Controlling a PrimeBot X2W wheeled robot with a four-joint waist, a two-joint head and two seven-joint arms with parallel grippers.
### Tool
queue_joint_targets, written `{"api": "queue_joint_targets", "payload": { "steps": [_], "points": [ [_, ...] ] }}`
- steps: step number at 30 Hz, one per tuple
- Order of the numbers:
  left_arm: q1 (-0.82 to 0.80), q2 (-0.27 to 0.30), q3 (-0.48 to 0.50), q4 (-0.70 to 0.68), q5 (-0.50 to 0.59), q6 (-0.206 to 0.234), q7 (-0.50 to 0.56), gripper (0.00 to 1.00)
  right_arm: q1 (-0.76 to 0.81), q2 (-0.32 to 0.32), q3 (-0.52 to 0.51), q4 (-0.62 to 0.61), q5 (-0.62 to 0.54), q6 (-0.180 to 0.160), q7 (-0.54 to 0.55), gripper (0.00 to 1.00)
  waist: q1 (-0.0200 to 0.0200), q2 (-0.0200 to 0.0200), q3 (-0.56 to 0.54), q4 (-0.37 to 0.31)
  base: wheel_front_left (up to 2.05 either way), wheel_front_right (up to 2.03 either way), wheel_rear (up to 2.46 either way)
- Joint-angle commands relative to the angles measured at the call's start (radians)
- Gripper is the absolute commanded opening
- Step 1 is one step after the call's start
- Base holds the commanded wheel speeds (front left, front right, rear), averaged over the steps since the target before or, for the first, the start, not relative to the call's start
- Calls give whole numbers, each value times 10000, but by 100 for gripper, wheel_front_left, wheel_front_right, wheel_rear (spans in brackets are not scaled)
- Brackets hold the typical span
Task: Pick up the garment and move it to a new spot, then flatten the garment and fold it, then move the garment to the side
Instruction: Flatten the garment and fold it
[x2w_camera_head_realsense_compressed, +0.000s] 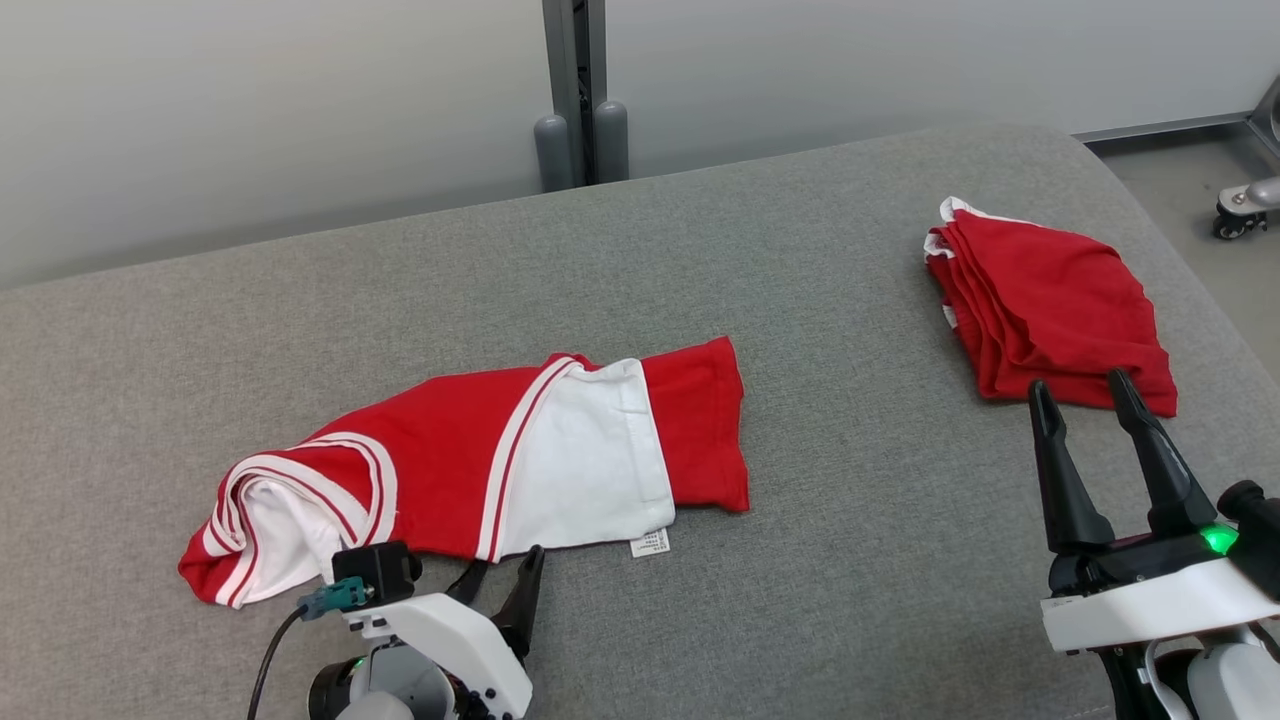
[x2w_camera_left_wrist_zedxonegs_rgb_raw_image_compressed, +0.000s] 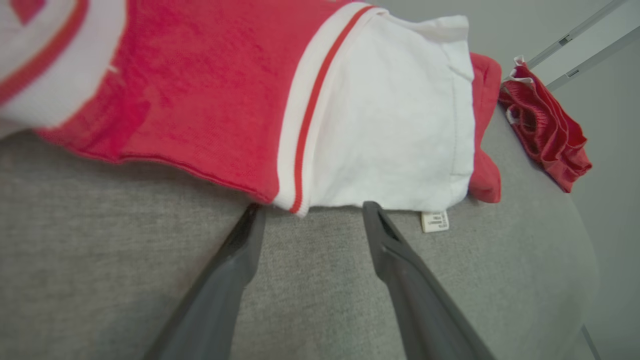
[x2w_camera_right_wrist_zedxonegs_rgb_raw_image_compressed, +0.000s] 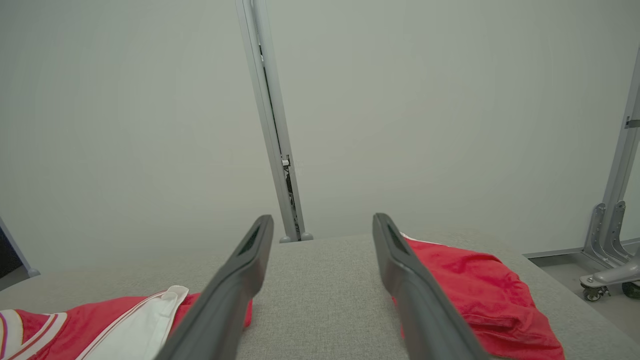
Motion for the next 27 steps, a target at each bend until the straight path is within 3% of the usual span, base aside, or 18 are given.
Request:
{"api": "queue_joint_targets", "payload": {
  "steps": [1, 4, 5, 7, 8, 10, 20, 27],
  "points": [
    [-177, 53, -32, 88, -56, -46, -65, 100, -67, -14, -15, 7, 61, 1, -46, 100, 0, 0, -1, -10, 0, 0, 0],
    [-355, 56, -145, 224, -140, -75, -313, 100, -54, 10, -27, 28, 35, 1, -46, 100, 0, 0, -11, -5, 0, 0, 0],
    [-398, 55, -159, 241, -153, -49, -412, 96, -50, 17, -38, 27, 22, 1, -46, 100, 0, 0, -19, 8, 0, 0, 0],
    [-481, 54, -120, 311, -191, 79, -679, 77, -48, 19, -48, 25, 4, 1, -46, 100, 0, 0, -36, 47, 0, 0, 0],
    [-502, 54, -151, 399, -158, 106, -741, 47, -48, 19, -38, 33, -1, 1, -46, 100, 0, 0, -52, 68, 0, 0, 0],
    [-557, 50, -203, 532, -216, 108, -834, 0, -42, 21, 7, 41, -5, 1, -46, 100, 0, 0, -80, 103, 0, 0, 0],
    [-697, 139, -557, 143, -60, -100, -1506, 0, 139, 23, -122, 50, -68, 1, -46, 100, 0, 0, -292, 446, 0, 0, 0],
    [-125, 898, -632, -1678, 403, 501, -1542, 0, 333, 70, -146, 50, -58, 1, -46, 100, 0, 0, -588, 988, 0, 0, 0]
  ]
}}
